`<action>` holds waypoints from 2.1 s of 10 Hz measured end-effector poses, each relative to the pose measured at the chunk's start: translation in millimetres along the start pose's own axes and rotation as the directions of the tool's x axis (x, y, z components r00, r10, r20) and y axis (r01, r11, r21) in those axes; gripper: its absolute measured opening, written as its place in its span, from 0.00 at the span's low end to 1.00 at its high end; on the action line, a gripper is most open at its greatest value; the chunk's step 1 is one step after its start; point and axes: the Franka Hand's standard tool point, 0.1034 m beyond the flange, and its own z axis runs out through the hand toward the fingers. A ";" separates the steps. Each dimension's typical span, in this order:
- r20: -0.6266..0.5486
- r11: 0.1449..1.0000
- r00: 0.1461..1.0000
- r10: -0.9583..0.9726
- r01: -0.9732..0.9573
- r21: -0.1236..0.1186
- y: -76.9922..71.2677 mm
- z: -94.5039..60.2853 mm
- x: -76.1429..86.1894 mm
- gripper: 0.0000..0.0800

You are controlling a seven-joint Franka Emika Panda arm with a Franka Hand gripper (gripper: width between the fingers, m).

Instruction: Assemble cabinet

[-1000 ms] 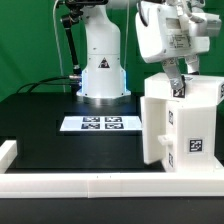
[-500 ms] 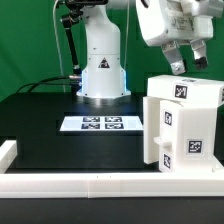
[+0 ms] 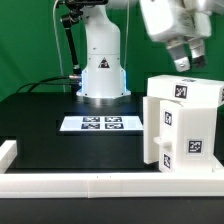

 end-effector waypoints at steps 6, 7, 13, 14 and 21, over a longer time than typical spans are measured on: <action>0.022 0.757 0.759 -0.651 0.651 -0.058 -1.1 -1.1 -12.1 1.00; 0.024 0.718 0.719 -0.694 0.694 -0.055 -1.2 -1.0 -11.5 1.00; 0.035 0.137 0.141 -0.989 0.986 -0.095 -1.3 -0.7 -7.4 1.00; 0.048 0.000 0.004 -0.999 0.995 -0.097 -1.5 -0.8 -6.3 1.00; 0.148 -0.575 -0.559 -0.816 0.811 -0.111 -3.8 -0.3 -3.3 1.00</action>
Offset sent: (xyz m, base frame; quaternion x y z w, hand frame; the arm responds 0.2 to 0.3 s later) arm 0.0076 0.0119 0.0045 -0.0282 -0.0075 -0.3606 0.9323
